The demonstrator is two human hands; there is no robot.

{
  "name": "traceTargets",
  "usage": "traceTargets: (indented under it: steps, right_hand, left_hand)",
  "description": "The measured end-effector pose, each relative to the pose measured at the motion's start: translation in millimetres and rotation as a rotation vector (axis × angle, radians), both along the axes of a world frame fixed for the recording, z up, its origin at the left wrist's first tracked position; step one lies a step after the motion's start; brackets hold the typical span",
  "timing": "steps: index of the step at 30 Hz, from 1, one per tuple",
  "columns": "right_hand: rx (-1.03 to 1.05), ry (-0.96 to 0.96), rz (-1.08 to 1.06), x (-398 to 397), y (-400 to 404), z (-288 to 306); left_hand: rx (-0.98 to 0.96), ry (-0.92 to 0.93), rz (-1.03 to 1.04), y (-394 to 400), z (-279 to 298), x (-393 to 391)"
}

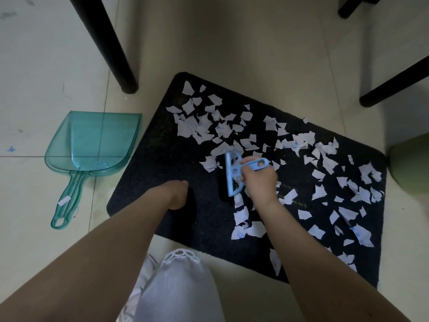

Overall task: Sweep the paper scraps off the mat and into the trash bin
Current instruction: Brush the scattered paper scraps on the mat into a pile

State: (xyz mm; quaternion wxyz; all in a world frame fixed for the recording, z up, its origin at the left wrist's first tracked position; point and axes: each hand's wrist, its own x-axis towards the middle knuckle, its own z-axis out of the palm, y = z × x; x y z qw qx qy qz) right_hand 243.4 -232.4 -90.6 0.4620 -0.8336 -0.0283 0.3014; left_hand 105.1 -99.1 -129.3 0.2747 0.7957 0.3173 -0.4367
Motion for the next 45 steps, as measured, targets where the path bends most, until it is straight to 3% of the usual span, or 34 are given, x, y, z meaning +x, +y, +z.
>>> traceTargets:
  steps: [4,7,13,17,21,26,32,36,38,41,45]
  right_hand:
    - [0.078,0.139,0.158,-26.8,38.5,-14.7]
    - [0.009,0.121,0.245,-29.6,53.7,-25.9]
    - [-0.246,-0.085,0.038,10.5,27.0,-24.5]
    - [-0.11,-0.152,-0.093,12.9,17.4,-9.6]
    - [0.114,0.096,0.135,-24.6,46.4,-10.6]
    - [0.051,0.152,0.381,-58.6,78.8,-28.3]
    - [-0.179,-0.079,0.29,-28.7,56.8,-24.9]
    - [-0.223,-0.301,0.15,-29.7,52.1,-21.7]
    - [-0.088,-0.229,0.068,-37.7,55.8,-20.6]
    - [0.09,-0.012,0.143,-50.4,69.8,-23.0]
    - [0.011,0.1,0.234,-50.3,75.2,-38.5]
  left_hand:
    - [-0.003,-0.001,-0.004,0.3,0.3,-2.8]
    - [-0.011,-0.019,-0.007,1.8,-0.8,-6.2]
    - [-0.023,-0.042,-0.007,5.9,-0.1,-9.2]
    - [-0.029,-0.024,-0.008,6.8,-1.9,-11.0]
    - [-0.027,0.041,-0.058,4.8,-0.4,-15.1]
    - [-0.03,0.067,-0.09,-4.9,-0.4,-28.3]
    - [-0.014,0.032,-0.19,-5.7,-2.2,-52.6]
    - [0.008,0.034,-0.029,-0.8,-1.3,-53.8]
    - [-0.003,0.034,0.003,5.1,0.3,-48.0]
    - [-0.022,0.037,-0.074,15.9,-3.4,-36.8]
    - [-0.031,0.018,-0.068,23.5,-14.8,-29.5]
